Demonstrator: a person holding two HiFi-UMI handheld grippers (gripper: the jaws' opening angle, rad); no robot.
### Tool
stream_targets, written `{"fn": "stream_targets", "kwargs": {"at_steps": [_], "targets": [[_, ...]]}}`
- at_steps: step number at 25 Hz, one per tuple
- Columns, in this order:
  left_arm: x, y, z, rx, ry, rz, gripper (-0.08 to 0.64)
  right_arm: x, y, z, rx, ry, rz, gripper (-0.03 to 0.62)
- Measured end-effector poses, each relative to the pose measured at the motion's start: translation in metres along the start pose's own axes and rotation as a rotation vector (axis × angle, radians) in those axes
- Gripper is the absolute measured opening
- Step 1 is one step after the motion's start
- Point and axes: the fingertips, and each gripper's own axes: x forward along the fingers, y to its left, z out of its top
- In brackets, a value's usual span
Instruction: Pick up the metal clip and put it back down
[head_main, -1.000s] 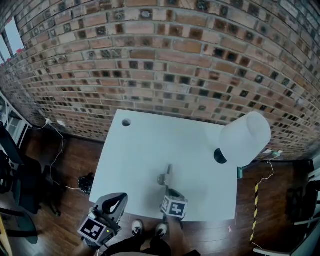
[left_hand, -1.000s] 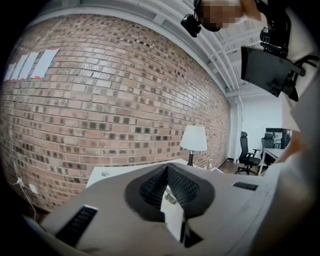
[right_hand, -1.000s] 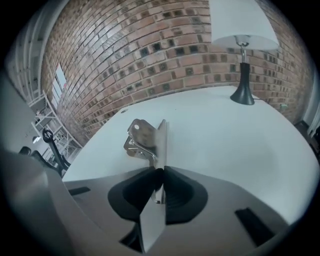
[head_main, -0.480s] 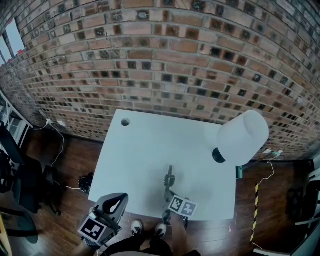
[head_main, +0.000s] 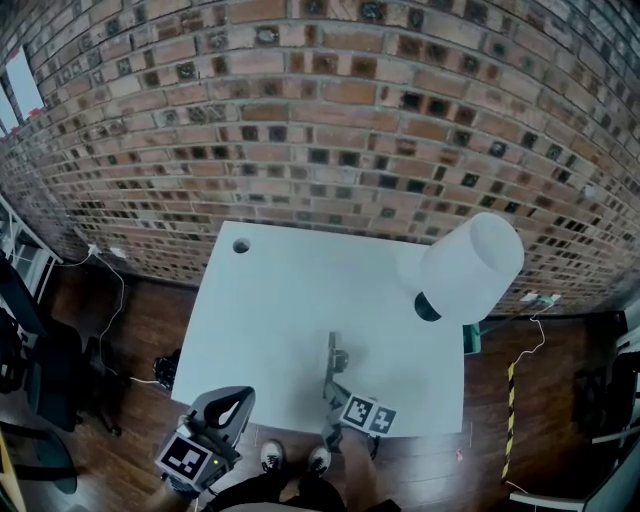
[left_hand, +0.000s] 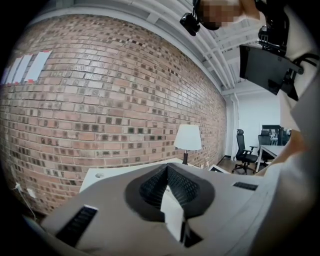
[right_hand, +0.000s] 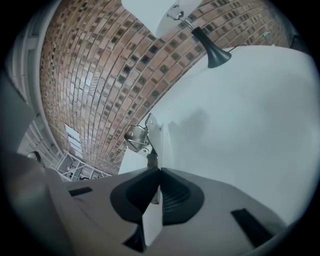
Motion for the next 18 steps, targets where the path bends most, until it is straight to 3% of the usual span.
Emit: {"fn": "stream_targets", "kwargs": {"at_steps": [7,18], "targets": [[0.005,-0.011,0.005,0.011,-0.015,-0.020,-0.003,-0.028,0.026,0.029,-0.044,-0.091,0.066,-0.002],[0.020,-0.014,0.036,0.043,-0.085,-0.037,-0.003,-0.109,0.115,0.120,-0.288,-0.346,0.126,-0.005]]}}
